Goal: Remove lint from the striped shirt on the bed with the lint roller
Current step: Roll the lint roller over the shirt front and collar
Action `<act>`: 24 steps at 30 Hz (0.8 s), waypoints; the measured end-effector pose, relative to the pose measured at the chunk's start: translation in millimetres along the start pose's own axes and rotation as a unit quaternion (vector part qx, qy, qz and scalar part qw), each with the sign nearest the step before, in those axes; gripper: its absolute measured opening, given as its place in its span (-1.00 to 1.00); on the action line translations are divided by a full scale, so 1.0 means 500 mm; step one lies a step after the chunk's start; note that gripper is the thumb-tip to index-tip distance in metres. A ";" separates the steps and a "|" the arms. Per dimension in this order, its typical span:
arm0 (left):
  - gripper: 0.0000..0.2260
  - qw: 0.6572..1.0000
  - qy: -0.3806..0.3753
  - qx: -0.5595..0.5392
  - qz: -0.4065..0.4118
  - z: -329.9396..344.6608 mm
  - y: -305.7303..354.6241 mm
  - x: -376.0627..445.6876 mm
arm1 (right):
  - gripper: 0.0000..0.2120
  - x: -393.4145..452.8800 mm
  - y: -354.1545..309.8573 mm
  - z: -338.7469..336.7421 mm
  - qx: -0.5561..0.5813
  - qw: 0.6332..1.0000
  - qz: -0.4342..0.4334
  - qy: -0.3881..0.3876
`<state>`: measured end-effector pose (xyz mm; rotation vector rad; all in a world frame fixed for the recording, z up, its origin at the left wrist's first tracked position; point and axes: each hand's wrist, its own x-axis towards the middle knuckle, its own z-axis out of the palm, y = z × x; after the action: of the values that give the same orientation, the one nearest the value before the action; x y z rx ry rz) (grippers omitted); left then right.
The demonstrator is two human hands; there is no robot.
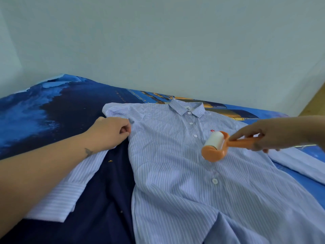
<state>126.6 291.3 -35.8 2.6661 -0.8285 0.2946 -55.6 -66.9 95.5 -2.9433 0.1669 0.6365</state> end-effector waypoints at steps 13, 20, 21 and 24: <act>-0.86 0.989 -0.045 -0.065 -0.129 0.030 0.030 -0.020 | -0.54 0.075 -0.123 0.067 -0.018 0.995 -0.091 0.035; -0.85 0.983 -0.010 -0.127 -0.132 0.028 0.022 -0.021 | -0.53 0.162 -0.239 0.071 -0.018 0.988 -0.142 0.065; -0.87 0.981 -0.005 -0.141 -0.135 0.027 0.020 -0.022 | -0.53 0.172 -0.256 0.070 -0.016 0.987 -0.147 0.066; -0.92 0.979 0.011 -0.151 -0.134 0.029 0.015 -0.025 | -0.56 0.200 -0.296 0.071 -0.020 0.984 -0.160 0.076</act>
<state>113.6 286.6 -51.1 2.4421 -0.4554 0.1180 40.3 76.1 36.3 -2.9584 -0.3026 0.3720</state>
